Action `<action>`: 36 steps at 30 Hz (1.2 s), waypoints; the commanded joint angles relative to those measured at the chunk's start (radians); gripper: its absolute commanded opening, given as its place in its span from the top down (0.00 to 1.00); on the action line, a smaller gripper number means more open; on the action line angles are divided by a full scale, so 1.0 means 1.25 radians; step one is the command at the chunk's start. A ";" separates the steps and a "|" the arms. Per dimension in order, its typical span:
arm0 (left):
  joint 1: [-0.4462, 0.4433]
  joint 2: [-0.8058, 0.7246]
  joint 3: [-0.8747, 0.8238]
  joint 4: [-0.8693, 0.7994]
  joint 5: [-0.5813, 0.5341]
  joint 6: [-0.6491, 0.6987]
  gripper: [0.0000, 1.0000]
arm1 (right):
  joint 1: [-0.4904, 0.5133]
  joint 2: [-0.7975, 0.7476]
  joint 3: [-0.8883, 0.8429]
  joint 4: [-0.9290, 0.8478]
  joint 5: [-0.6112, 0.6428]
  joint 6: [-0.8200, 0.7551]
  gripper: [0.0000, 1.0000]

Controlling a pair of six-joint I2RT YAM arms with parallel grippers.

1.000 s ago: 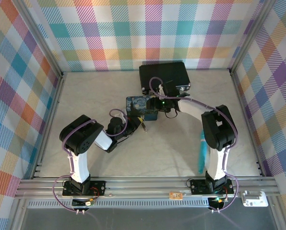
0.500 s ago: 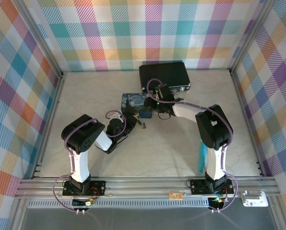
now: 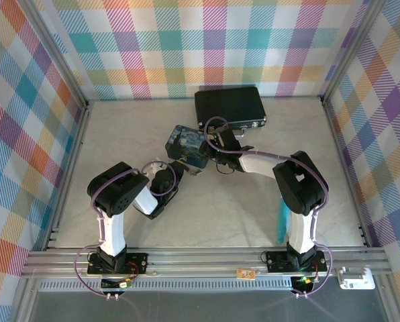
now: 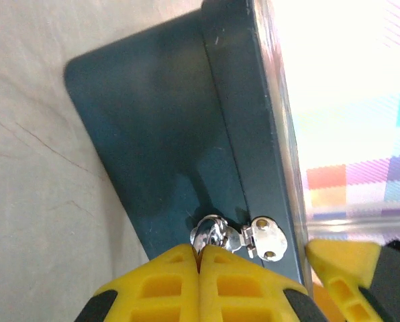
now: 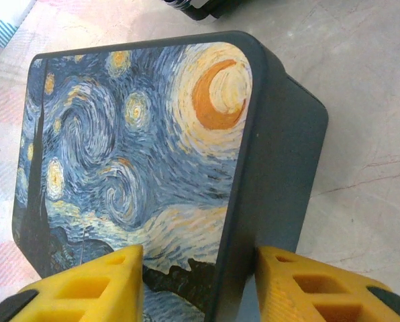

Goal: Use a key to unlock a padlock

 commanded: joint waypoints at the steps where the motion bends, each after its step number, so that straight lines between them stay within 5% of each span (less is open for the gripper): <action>1: 0.002 -0.005 0.026 0.025 -0.109 -0.029 1.00 | 0.001 0.016 -0.037 -0.112 0.031 0.020 0.57; 16: 0.026 -0.042 0.032 0.022 -0.113 0.007 1.00 | 0.001 -0.010 -0.070 -0.060 0.029 0.019 0.55; 22: 0.056 -0.137 -0.022 -0.039 -0.020 0.042 1.00 | 0.000 -0.065 -0.032 -0.080 0.014 -0.085 0.43; 25: 0.059 -0.215 -0.039 -0.154 0.039 0.069 1.00 | -0.001 -0.096 -0.011 -0.107 0.003 -0.153 0.34; 36: -0.019 -0.481 0.061 -0.895 0.192 0.192 1.00 | -0.010 -0.214 -0.066 -0.217 0.036 -0.332 0.02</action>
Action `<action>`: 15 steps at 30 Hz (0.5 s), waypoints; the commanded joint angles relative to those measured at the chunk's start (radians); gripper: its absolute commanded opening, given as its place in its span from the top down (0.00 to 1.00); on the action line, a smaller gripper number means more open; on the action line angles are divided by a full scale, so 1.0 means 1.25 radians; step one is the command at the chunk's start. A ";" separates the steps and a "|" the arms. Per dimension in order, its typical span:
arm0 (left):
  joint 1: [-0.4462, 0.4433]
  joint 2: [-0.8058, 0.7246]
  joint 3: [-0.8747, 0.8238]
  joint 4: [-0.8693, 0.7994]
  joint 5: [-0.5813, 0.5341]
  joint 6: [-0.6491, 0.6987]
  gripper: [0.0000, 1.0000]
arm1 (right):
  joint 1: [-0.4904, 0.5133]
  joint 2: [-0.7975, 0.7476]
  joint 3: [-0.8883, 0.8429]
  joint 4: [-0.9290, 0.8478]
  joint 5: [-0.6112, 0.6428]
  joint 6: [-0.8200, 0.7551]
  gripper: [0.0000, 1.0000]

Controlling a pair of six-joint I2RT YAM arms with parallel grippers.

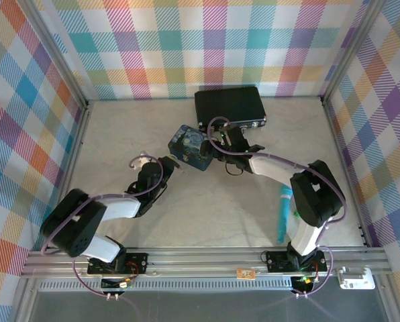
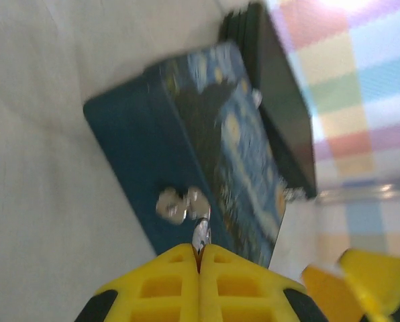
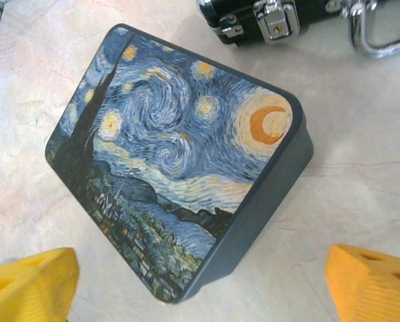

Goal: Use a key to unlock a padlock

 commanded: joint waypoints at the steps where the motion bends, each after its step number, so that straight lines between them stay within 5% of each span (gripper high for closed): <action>1: -0.040 -0.021 0.055 -0.302 0.075 0.062 1.00 | -0.011 -0.037 -0.035 -0.075 0.027 -0.076 0.01; 15: -0.165 0.126 0.137 -0.413 0.071 0.065 0.99 | -0.089 -0.167 -0.150 -0.128 0.083 -0.126 0.01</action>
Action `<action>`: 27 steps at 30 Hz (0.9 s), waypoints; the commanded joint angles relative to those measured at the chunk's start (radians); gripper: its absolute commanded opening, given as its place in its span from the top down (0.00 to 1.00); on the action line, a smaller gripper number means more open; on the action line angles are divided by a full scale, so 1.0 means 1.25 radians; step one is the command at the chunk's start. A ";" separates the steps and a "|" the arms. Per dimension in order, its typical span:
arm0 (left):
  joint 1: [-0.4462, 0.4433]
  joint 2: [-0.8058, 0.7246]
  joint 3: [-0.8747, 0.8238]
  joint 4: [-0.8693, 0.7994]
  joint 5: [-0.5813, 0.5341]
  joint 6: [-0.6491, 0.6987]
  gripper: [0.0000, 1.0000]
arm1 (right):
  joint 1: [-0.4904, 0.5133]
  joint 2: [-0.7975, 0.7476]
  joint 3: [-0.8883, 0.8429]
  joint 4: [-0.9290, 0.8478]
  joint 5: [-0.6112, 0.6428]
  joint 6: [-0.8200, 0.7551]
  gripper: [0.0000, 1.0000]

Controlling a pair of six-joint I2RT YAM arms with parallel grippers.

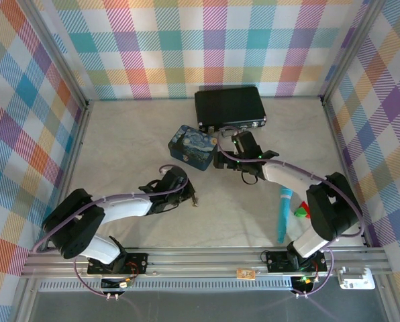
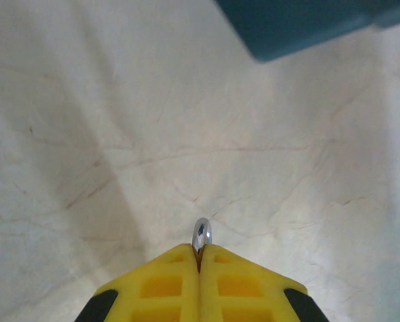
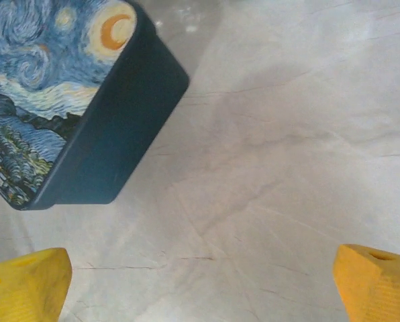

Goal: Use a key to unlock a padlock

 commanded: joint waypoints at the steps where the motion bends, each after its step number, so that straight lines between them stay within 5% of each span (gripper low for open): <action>1: -0.005 0.033 0.034 -0.078 -0.021 -0.016 0.95 | -0.034 -0.045 -0.018 -0.022 0.041 -0.029 0.01; 5: -0.005 0.037 0.071 -0.110 -0.021 0.034 0.53 | -0.090 -0.075 -0.047 -0.013 0.069 -0.073 0.01; 7: -0.004 0.025 0.086 -0.139 -0.038 0.053 0.44 | -0.127 -0.083 -0.058 -0.010 0.081 -0.092 0.01; 14: 0.027 -0.078 0.127 -0.244 -0.153 0.159 0.21 | -0.259 -0.116 -0.115 0.062 0.084 -0.178 0.01; 19: 0.098 -0.148 0.164 -0.338 -0.333 0.286 0.07 | -0.297 -0.081 -0.160 0.195 0.109 -0.272 0.01; 27: 0.311 -0.154 0.157 -0.250 -0.401 0.497 0.06 | -0.341 -0.004 -0.292 0.575 0.080 -0.380 0.01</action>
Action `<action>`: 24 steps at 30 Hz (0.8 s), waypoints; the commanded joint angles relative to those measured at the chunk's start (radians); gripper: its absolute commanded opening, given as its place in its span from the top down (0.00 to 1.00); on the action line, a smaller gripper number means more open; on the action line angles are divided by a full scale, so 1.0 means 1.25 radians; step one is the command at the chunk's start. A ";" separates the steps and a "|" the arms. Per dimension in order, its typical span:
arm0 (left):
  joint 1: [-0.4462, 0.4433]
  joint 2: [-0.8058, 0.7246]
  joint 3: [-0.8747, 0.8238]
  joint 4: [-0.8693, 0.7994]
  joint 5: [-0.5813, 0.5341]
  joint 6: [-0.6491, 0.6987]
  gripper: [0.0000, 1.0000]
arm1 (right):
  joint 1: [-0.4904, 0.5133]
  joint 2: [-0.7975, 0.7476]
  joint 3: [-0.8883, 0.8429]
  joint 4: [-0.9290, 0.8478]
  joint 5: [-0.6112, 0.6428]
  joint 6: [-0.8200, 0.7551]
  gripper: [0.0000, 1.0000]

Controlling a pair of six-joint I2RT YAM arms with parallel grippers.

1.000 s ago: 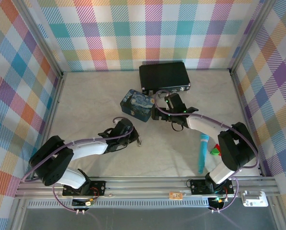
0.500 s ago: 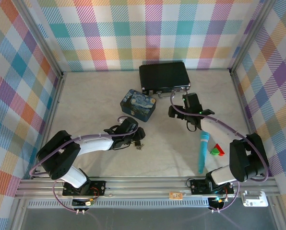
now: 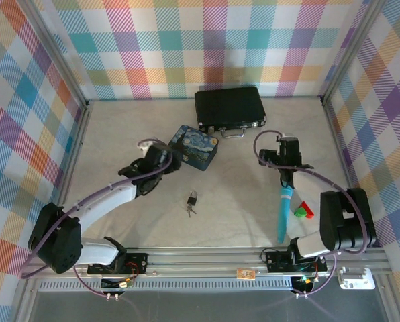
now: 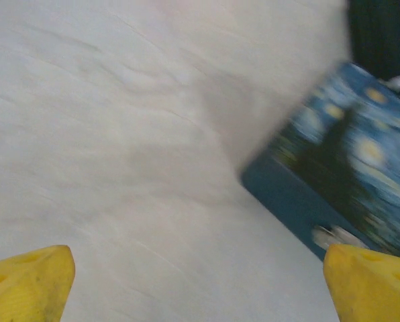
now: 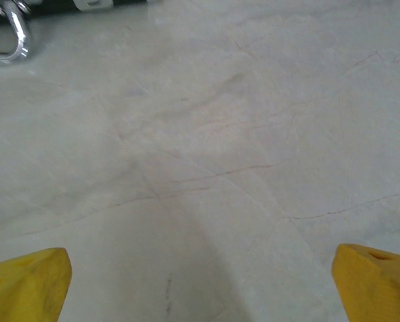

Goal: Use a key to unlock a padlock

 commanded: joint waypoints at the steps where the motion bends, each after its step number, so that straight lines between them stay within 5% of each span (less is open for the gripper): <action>1: 0.057 -0.014 -0.041 0.037 -0.111 0.130 0.06 | -0.028 0.016 -0.023 0.189 -0.045 -0.063 0.01; 8: 0.163 0.014 -0.139 0.258 -0.156 0.238 0.06 | -0.079 0.041 -0.186 0.525 -0.101 -0.025 0.01; 11: 0.193 0.070 -0.163 0.389 -0.140 0.276 0.06 | -0.080 0.033 -0.180 0.495 -0.093 -0.021 0.01; 17: 0.254 0.196 -0.141 0.446 -0.029 0.316 0.09 | -0.080 0.023 -0.178 0.474 -0.094 -0.020 0.01; 21: 0.304 0.170 -0.279 0.713 0.140 0.361 0.09 | -0.080 0.023 -0.177 0.474 -0.095 -0.020 0.01; 24: 0.304 0.209 -0.365 0.907 0.187 0.377 0.09 | -0.080 0.024 -0.177 0.474 -0.098 -0.021 0.01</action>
